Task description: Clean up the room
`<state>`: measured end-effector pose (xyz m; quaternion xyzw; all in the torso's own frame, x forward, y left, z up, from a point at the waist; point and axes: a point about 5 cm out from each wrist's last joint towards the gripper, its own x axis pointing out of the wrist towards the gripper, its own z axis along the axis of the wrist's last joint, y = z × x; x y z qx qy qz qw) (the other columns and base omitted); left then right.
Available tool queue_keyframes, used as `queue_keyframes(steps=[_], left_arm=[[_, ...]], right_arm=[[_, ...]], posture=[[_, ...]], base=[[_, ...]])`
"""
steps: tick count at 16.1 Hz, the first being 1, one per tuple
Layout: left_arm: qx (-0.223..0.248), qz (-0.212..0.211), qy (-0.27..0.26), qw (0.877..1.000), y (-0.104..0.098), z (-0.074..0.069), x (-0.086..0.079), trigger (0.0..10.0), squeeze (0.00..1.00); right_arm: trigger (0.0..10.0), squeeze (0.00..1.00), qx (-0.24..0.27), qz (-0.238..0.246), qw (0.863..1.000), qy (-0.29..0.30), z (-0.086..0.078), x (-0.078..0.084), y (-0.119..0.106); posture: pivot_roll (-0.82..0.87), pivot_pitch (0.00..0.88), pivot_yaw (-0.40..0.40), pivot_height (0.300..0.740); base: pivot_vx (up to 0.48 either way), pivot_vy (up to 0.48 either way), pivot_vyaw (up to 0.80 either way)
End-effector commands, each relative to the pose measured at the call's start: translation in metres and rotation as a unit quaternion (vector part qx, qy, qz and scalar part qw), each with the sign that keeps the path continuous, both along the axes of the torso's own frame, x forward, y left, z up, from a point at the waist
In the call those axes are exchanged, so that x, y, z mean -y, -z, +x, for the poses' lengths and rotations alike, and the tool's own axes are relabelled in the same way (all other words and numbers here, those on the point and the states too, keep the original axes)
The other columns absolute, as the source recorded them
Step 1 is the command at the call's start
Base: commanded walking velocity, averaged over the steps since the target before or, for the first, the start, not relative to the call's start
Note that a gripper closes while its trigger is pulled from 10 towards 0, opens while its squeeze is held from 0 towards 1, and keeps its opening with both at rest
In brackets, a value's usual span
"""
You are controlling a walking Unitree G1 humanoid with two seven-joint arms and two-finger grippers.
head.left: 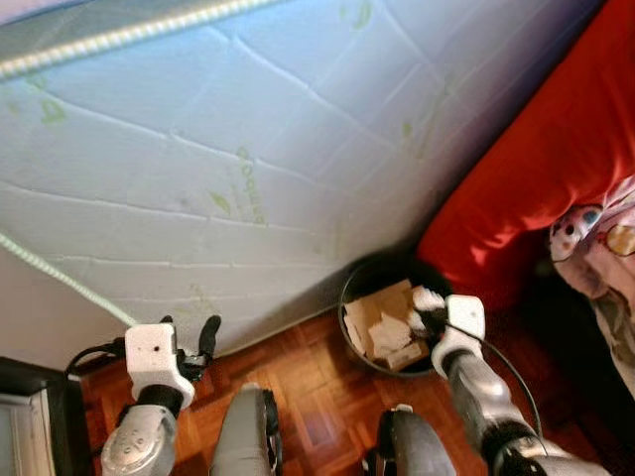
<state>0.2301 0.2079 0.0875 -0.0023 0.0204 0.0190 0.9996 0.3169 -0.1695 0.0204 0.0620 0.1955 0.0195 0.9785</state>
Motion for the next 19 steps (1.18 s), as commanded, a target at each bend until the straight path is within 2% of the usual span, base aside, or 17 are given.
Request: queue_keyframes(steps=[1, 3, 4, 17, 18, 19], left_arm=[[-0.016, 0.002, -0.006, 1.000, 0.003, -0.006, -0.004, 10.0, 0.00], [-0.023, 0.004, -0.008, 1.000, 0.001, -0.008, -0.004, 10.0, 0.00], [-0.027, 0.003, -0.009, 1.000, 0.000, -0.010, -0.004, 10.0, 0.00], [-0.052, -0.002, -0.015, 0.999, 0.000, -0.014, -0.001, 10.0, 0.00], [-0.055, -0.003, -0.017, 0.998, 0.003, -0.014, -0.002, 10.0, 0.00], [-0.061, -0.003, -0.020, 0.998, 0.008, -0.015, -0.003, 10.0, 0.00]], right_arm=[[10.0, 0.00, -0.027, 0.009, 1.000, -0.005, -0.007, -0.005, 0.010], [10.0, 0.03, -0.026, 0.014, 0.999, -0.027, -0.005, -0.014, 0.008], [10.0, 1.00, -0.025, 0.015, 0.999, -0.028, -0.004, -0.015, 0.007], [10.0, 1.00, -0.024, -0.006, 0.999, -0.044, 0.001, -0.015, 0.002], [10.0, 0.33, -0.027, -0.002, 0.999, -0.042, 0.000, -0.014, 0.004], [10.0, 0.00, -0.024, 0.008, 0.999, -0.042, -0.003, -0.012, 0.006]], posture=[[0.24, 0.363, -0.013, 0.644], [0.25, 0.364, -0.011, 0.644], [0.25, 0.364, -0.010, 0.644], [0.24, 0.368, -0.026, 0.644], [0.23, 0.358, -0.024, 0.644], [0.22, 0.347, -0.021, 0.644]], base=[[0.000, 0.000, 0.00], [0.000, 0.000, 0.00], [0.000, 0.000, 0.00], [0.000, 0.000, 0.00], [0.000, 0.000, 0.00], [0.000, 0.000, 0.00]])
